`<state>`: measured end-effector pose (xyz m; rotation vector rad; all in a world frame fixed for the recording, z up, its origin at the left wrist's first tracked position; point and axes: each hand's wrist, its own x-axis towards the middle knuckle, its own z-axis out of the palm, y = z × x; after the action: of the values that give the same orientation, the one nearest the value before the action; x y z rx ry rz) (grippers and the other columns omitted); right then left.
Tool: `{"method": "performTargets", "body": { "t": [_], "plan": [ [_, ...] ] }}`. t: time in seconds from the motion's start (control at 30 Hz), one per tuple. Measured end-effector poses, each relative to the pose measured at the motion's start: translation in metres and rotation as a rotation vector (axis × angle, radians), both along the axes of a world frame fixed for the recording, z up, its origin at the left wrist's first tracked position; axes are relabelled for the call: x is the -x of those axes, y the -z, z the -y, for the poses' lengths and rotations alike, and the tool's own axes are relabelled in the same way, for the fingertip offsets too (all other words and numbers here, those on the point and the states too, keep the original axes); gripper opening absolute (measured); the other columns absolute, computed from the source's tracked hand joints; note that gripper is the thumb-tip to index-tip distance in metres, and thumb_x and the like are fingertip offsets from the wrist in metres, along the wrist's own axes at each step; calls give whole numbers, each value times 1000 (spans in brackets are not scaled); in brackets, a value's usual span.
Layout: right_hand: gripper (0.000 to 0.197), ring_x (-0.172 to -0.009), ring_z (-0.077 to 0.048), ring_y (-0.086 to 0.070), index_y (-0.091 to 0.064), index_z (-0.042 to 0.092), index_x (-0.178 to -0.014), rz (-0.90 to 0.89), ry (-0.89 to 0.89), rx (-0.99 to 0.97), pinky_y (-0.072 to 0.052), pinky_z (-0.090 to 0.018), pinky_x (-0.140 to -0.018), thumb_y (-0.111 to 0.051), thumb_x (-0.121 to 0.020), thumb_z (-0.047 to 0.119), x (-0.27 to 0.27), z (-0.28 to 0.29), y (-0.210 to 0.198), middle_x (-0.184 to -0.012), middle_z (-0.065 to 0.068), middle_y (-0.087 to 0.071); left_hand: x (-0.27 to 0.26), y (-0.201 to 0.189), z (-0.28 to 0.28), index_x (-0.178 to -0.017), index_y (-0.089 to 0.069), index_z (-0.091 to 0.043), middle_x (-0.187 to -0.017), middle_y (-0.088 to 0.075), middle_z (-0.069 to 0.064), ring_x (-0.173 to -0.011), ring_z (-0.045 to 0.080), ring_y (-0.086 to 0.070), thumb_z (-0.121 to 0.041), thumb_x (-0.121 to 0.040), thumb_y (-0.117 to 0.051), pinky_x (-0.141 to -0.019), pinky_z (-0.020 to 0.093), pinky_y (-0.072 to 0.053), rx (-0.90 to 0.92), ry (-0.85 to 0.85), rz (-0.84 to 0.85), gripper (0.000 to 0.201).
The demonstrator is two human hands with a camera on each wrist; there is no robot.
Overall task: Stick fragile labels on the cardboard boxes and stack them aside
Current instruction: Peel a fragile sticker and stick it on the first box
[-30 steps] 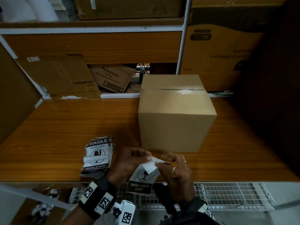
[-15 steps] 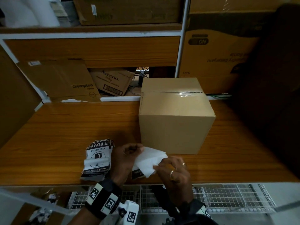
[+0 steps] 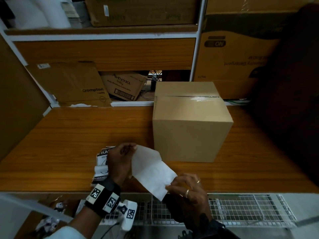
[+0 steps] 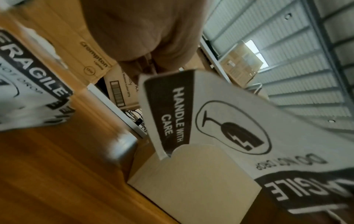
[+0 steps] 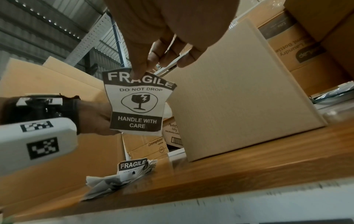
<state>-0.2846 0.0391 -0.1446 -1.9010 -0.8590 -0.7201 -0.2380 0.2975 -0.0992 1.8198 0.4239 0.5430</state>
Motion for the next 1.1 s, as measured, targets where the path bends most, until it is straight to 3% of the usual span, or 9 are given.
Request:
{"method": "performTargets", "body": {
  "t": [0.1, 0.17, 0.3, 0.37, 0.53, 0.67, 0.8, 1.0, 1.1],
  "plan": [
    [56, -116, -14, -61, -74, 32, -104, -36, -1, 1, -54, -43, -83, -99, -61, 7, 0, -4, -5, -117, 12, -70, 5, -3, 1, -107, -75, -23, -113, -72, -5, -106, 14, -64, -23, -93, -71, -82, 31, -57, -11, 52, 20, 15],
    [52, -122, -18, -60, -73, 31, -106, -78, -15, -13, -53, -45, -87, -96, -67, 7, -1, -5, -8, -124, 10, -69, 9, -8, 6, -117, -72, -24, -126, -66, -7, -113, 10, -60, -19, -93, -69, -79, 21, -56, 161, 174, -10, 25],
    [12, -122, -14, -64, -78, 21, -102, -146, -58, -44, -48, -51, -95, -76, -91, 17, -8, -4, -16, -126, 13, -70, 15, -6, 8, -130, -63, -36, -143, -49, -22, -130, 4, -49, -2, -74, -82, -102, 34, -55, 274, 423, -66, 68],
    [13, -119, -11, -66, -77, 21, -105, -166, -70, -52, -46, -51, -100, -68, -96, 21, -10, -5, -18, -125, 15, -71, 14, -1, 5, -134, -60, -39, -145, -45, -26, -137, 8, -45, 1, -70, -86, -106, 38, -52, 201, 437, -85, 79],
    [10, -120, -5, -66, -79, 22, -102, -125, -132, 40, -43, -51, -104, -71, -96, 23, -9, -5, -13, -124, 16, -72, 8, -2, -3, -130, -61, -38, -146, -47, -19, -133, 18, -51, 3, -71, -85, -97, 46, -58, 248, 355, -77, 76],
    [11, -119, -5, -66, -80, 23, -100, -80, -121, 33, -45, -49, -102, -70, -97, 26, -6, -4, -12, -122, 14, -74, 6, -2, -3, -136, -60, -28, -138, -49, -23, -127, 15, -53, 4, -73, -84, -89, 32, -61, 209, 325, -78, 75],
    [13, -118, -6, -68, -80, 23, -99, -86, -111, -5, -44, -49, -102, -67, -98, 26, -6, -1, -17, -120, 15, -74, 3, -3, -5, -139, -58, -23, -151, -48, -9, -122, 11, -58, 6, -75, -82, -87, 30, -61, 229, 344, -56, 74],
    [13, -120, -7, -67, -79, 24, -103, -87, -140, 6, -45, -50, -100, -71, -94, 18, -6, 4, -14, -124, 16, -73, -1, -3, -7, -141, -55, -27, -154, -45, -6, -119, 9, -60, 3, -78, -80, -85, 32, -62, 189, 363, -60, 75],
    [11, -119, -7, -67, -80, 21, -101, -99, -148, 4, -45, -49, -101, -70, -95, 21, -5, 7, -17, -123, 15, -73, -6, -3, -17, -145, -51, -19, -157, -42, -3, -118, 8, -61, 5, -79, -78, -82, 24, -61, 185, 355, -39, 75]
  ]
}}
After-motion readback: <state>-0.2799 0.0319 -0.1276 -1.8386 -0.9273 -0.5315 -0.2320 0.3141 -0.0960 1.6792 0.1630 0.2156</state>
